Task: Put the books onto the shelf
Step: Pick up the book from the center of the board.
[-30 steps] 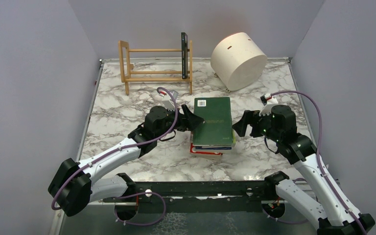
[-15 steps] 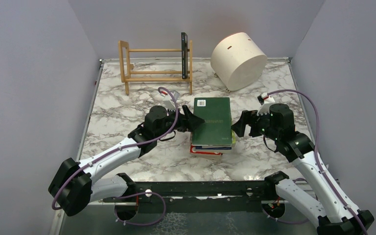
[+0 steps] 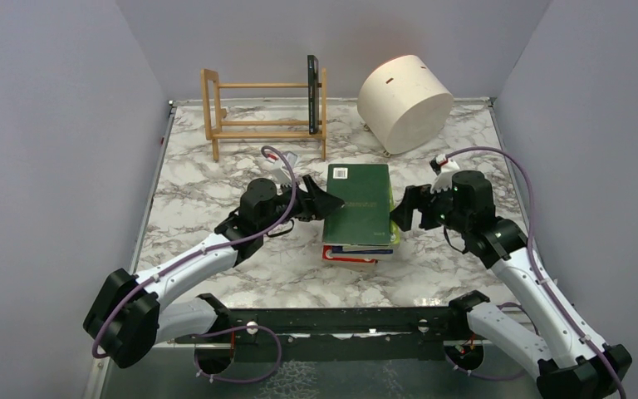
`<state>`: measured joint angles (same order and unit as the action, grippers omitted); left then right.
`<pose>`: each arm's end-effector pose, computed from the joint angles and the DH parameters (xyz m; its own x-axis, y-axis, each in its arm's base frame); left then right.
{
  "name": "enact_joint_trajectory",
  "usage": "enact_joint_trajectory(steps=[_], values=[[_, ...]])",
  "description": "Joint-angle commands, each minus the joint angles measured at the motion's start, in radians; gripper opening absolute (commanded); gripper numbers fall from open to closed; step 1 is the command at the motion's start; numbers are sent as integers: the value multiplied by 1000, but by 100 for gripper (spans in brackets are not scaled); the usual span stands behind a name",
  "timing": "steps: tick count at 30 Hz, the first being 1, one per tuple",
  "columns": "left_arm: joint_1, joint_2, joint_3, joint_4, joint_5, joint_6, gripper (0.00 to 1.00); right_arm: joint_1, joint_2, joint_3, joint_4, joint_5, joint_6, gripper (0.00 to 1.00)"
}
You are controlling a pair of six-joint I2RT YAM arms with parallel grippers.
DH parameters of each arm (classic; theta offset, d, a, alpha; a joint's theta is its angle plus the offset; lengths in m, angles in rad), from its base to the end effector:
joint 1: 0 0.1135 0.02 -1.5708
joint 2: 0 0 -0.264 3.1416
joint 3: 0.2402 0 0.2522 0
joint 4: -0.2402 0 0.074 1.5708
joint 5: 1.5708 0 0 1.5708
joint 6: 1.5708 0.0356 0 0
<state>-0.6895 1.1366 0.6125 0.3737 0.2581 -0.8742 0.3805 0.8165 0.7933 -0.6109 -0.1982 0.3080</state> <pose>0.1935 -0.1713 0.2661 -0.6953 -0.3879 -0.6050 0.4309 0.4487 -0.7829 0.1582 0.0708 0.2957 -0.6792 0.0484 -0.7323 -0.3206 0.8780 0.3554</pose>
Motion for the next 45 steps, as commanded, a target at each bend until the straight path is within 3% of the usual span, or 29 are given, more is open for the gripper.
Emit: enact_joint_trajectory(steps=[1, 11, 30, 37, 45], values=[[20, -16, 5, 104, 100, -41, 60, 10, 22, 48, 69, -53, -10, 91], [92, 51, -8, 239, 222, -102, 60, 47, 96, 74, 112, -44, -10, 91], [162, 194, -154, 744, 386, -331, 60, 88, 144, 73, 145, 14, -5, 91], [162, 259, -155, 860, 415, -388, 52, 102, 165, 82, 161, 21, -5, 91], [162, 302, -107, 864, 446, -411, 42, 125, 182, 101, 164, 47, -7, 91]])
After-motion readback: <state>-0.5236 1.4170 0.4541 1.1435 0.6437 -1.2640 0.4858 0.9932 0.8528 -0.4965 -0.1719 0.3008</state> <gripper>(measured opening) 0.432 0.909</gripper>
